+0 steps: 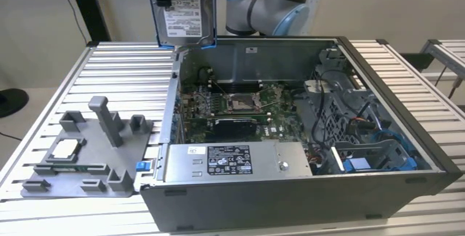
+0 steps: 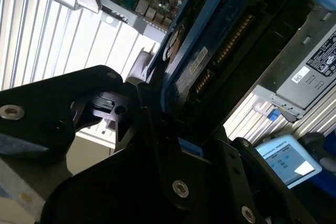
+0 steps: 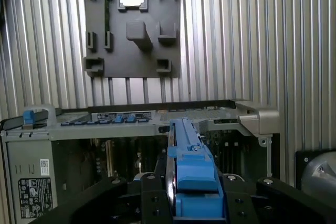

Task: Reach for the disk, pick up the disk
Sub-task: 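Pick up the disk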

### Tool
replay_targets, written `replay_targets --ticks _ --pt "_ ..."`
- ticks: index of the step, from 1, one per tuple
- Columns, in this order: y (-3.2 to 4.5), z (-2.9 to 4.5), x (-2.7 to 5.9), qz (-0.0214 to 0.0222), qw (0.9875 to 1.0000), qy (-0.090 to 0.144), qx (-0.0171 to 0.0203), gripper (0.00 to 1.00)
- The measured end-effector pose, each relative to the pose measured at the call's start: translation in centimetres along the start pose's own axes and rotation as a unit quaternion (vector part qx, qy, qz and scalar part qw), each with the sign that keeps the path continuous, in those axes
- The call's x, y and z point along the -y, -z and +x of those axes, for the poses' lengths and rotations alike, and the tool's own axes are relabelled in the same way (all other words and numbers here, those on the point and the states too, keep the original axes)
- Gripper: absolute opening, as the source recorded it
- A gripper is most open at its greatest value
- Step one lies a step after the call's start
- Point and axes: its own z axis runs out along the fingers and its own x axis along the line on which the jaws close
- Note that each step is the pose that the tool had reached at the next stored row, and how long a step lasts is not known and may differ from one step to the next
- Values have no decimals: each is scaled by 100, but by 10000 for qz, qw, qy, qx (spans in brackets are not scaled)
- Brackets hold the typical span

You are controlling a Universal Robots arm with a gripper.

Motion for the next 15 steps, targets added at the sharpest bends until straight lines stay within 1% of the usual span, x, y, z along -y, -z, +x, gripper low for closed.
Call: replay_targets --ticks 15 --pt "0 -25 306 0 10000 0 0 0"
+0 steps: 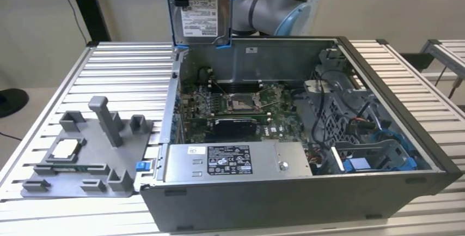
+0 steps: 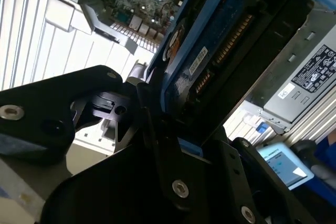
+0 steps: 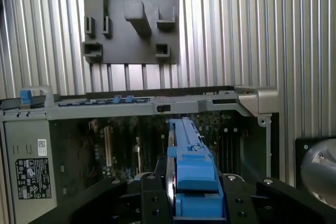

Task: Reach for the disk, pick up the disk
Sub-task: 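Pick up the disk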

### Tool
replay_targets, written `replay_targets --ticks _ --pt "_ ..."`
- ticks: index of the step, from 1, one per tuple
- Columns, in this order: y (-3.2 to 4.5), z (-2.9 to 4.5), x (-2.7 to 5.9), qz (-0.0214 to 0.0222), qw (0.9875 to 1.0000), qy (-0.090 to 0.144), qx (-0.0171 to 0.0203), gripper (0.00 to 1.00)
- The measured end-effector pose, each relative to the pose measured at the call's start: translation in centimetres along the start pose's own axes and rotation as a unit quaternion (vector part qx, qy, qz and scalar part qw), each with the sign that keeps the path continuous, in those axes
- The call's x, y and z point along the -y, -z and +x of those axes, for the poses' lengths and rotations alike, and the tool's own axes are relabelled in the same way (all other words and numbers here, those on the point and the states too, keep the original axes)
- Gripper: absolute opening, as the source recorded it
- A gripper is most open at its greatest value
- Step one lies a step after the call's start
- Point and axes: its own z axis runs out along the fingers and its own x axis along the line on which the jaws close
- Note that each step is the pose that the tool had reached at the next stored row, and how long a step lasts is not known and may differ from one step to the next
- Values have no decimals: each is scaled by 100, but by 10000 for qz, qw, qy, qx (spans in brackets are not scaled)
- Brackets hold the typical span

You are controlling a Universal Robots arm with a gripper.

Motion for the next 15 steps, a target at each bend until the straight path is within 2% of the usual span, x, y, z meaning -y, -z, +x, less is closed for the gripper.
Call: replay_targets --ticks 15 --pt "-1 -24 303 0 10000 0 0 0"
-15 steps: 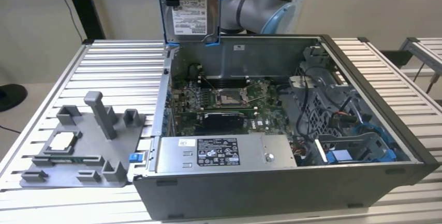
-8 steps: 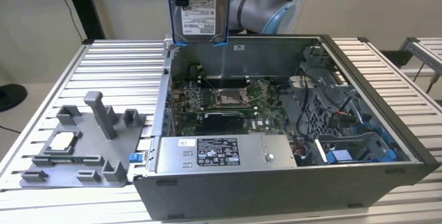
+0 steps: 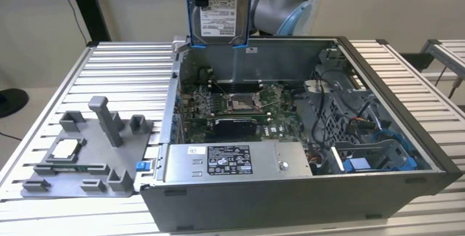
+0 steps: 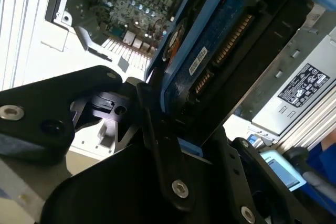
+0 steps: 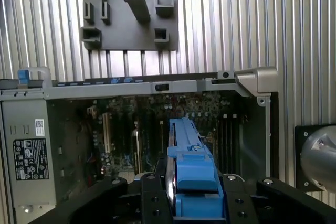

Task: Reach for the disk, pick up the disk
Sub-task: 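Pick up the disk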

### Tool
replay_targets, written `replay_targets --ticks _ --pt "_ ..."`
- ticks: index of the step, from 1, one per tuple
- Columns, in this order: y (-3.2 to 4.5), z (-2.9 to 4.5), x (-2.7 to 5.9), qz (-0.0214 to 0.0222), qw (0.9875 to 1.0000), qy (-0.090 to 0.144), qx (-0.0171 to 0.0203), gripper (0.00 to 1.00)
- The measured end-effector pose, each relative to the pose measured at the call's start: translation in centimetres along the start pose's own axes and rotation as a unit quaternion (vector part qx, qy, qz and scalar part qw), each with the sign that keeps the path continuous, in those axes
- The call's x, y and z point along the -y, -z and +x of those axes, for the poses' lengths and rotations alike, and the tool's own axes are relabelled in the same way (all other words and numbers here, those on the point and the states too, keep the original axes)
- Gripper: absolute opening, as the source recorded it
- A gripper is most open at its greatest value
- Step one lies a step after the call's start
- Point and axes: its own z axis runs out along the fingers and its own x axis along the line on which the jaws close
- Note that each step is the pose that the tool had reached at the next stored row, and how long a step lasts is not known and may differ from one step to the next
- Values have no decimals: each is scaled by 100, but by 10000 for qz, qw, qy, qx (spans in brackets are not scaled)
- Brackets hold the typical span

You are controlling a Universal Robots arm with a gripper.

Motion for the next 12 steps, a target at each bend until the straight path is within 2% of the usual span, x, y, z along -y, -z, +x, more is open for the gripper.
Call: replay_targets --ticks 3,12 --pt "1 -2 33 0 10000 0 -1 0" --pt "0 -3 40 0 10000 0 0 0"
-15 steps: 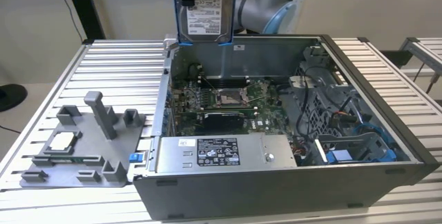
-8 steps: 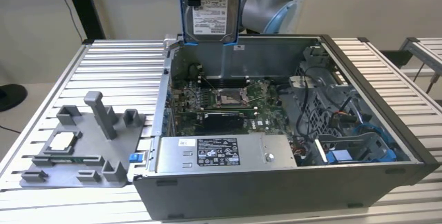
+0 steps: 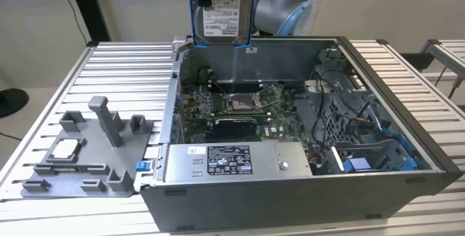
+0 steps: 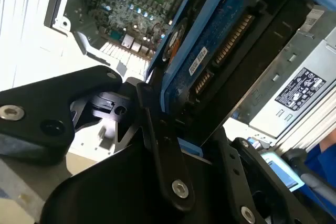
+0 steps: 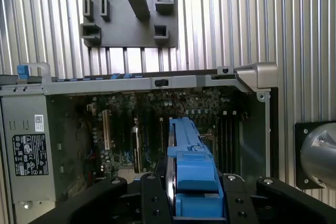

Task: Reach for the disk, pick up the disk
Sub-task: 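Pick up the disk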

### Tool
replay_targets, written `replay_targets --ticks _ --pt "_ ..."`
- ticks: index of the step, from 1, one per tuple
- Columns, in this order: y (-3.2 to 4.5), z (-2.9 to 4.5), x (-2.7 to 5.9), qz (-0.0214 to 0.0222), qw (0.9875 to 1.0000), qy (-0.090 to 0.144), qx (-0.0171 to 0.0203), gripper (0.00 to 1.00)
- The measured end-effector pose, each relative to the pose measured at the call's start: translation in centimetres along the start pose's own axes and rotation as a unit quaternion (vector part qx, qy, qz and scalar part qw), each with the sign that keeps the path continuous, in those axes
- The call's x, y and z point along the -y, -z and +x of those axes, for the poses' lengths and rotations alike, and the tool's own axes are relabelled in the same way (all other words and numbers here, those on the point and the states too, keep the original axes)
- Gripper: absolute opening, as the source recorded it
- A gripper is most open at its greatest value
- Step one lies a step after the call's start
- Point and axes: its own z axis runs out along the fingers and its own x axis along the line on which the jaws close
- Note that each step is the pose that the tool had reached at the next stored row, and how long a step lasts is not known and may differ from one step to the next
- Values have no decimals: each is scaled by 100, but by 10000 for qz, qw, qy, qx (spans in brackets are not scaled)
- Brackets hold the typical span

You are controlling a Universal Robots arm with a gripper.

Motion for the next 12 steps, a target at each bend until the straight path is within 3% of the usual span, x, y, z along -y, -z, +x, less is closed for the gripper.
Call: replay_targets --ticks 12 --pt "0 -14 177 0 10000 0 0 0"
